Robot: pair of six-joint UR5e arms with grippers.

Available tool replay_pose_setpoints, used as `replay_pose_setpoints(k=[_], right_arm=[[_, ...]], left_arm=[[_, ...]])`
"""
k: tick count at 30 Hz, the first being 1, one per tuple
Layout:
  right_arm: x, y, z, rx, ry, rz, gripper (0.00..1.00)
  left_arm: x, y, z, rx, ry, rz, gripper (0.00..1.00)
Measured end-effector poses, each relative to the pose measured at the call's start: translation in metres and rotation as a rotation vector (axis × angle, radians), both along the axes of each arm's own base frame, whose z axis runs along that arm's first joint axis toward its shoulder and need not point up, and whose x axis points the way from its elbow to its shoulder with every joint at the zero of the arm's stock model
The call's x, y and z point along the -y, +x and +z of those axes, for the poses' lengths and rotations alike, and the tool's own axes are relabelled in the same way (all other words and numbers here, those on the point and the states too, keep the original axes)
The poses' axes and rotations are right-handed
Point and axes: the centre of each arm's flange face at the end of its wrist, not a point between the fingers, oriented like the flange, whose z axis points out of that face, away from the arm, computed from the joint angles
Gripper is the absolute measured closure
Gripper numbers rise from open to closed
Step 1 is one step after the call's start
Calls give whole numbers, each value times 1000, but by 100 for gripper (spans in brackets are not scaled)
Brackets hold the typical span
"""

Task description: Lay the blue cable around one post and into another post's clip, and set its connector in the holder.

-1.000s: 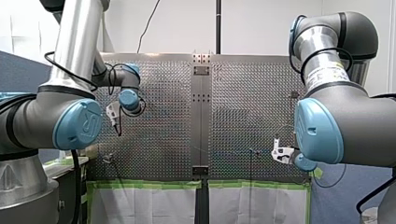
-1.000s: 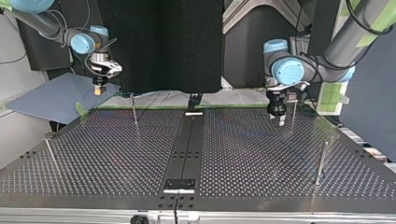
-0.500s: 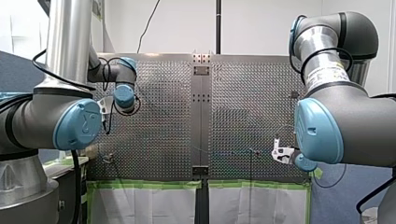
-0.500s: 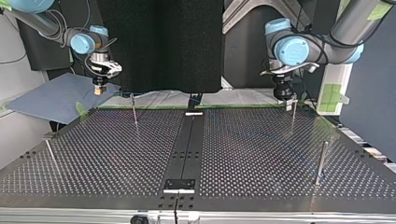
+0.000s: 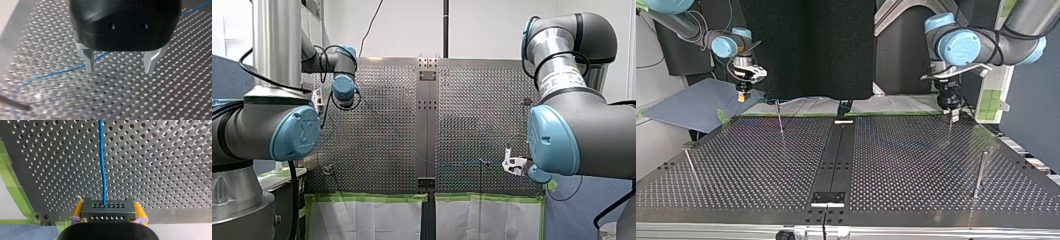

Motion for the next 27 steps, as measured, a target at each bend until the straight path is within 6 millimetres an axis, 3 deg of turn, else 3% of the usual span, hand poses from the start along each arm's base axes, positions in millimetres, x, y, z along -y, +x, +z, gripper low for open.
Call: replay_pose_setpoints(k=[13,27], right_arm=[[2,1,1,30,16,5,100],[3,4,2,45,20,24,100]], left_arm=[[-14,-9,96,121,-2,119,2],[-19,-43,204,243,20,122,2]])
